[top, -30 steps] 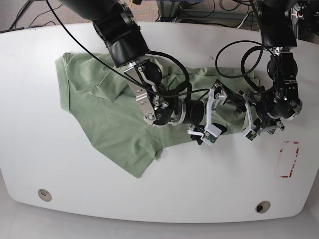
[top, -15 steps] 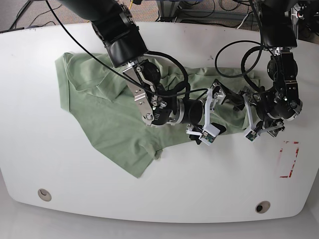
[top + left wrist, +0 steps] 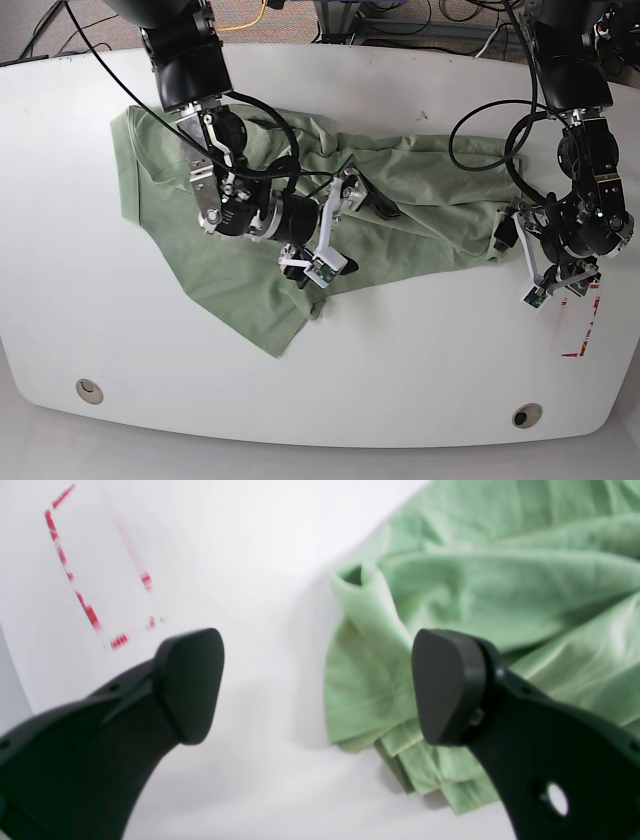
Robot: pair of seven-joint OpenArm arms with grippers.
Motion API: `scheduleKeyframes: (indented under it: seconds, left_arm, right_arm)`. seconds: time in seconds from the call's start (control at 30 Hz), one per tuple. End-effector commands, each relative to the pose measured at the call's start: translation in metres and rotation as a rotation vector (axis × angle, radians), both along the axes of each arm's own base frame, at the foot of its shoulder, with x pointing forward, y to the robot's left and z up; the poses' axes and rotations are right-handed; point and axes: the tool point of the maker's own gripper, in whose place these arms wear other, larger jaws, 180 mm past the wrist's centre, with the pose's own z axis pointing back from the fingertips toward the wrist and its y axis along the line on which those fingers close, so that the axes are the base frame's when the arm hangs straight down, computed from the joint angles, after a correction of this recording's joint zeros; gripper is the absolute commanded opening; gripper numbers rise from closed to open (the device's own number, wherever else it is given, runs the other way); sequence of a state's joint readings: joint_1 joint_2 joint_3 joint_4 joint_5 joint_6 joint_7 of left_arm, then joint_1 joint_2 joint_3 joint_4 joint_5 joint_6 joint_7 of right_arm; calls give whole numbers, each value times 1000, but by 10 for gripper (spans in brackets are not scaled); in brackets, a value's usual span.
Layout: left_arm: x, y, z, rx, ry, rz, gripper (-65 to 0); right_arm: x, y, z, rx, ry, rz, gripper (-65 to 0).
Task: Layout the t-shirt on the table in an organized manner, then fold the t-shirt properly
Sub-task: 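Open both grippers, releasing the polo fabric in the middle, then grasp the polo's collar corners with both grippers at its edges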
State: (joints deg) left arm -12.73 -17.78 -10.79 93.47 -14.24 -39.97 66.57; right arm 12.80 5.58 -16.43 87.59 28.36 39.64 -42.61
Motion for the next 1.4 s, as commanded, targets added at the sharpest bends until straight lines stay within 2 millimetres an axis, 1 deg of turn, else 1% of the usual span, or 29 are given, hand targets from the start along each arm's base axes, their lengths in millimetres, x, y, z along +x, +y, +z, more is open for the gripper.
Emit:
scheduleKeyframes:
  seconds: [0.0, 0.13, 0.17, 0.2, 0.27, 0.4, 0.5, 0.6, 0.67, 0.7, 0.73, 0.8, 0.9, 0.93, 0.97, 1.07, 1.13, 1.37]
  left_arm:
    - [9, 1, 17, 0, -51, -6, -90]
    - [8, 1, 15, -1, -47, -6, -94]
    - [8, 0, 15, -2, -48, -7, -94]
    - [8, 0, 15, -4, -49, -6, -96]
    - [7, 2, 15, -6, -52, 1, -99]
    - [0, 10, 11, -16, -44, 34, -144]
    - [2, 6, 21, -24, -79, 38, -167]
    - [-4, 2, 25, -12, -95, 25, -156]
    - [-10, 1, 27, -1, -108, 20, -144]
    - [-12, 1, 28, 0, -111, 20, -144]
    - [-14, 0, 30, 3, -119, 20, -144]
    - [-18, 1, 32, 5, -127, 22, -144]
    - [-25, 3, 29, 7, -122, 33, -146]
    - [-26, 3, 28, 3, -121, 35, -146]
    - [-29, 5, 26, -6, -118, 50, -146]
    - [-37, 18, 22, -21, -112, 107, -146]
    - [-41, 22, 19, -43, -112, 143, -146]
    - [-56, 37, 9, -60, -93, 214, -149]
  right_arm:
    - [4, -18, 19, 8, -74, -13, 0]
    - [-5, -49, 13, -29, -78, -59, 0]
    - [-6, -53, 12, -34, -79, -65, 0]
    - [-9, -65, 10, -51, -81, -84, 0]
    - [-12, -80, 9, -76, -88, -102, 0]
    - [-24, -111, 7, -135, -97, -134, 0]
    - [-36, -137, 4, -182, -93, -168, 0]
    - [-43, -169, 3, -226, -88, -232, 0]
    - [-49, -194, 1, -250, -76, -298, 0]
    - [-51, -202, 1, -257, -72, -319, 0]
    - [-54, -221, 1, -273, -65, -374, 0]
    - [-59, -244, 1, -289, -55, -440, 0]
    - [-68, -279, 0, -324, -38, -531, 0]
    - [-70, -284, 1, -328, -37, -548, 0]
    - [-75, -296, -1, -343, -27, -577, 0]
    - [-85, -320, 1, -369, -17, -641, 0]
    - [-91, -329, 0, -375, -7, -673, 0]
    - [-110, -362, -15, -369, 62, -799, 0]
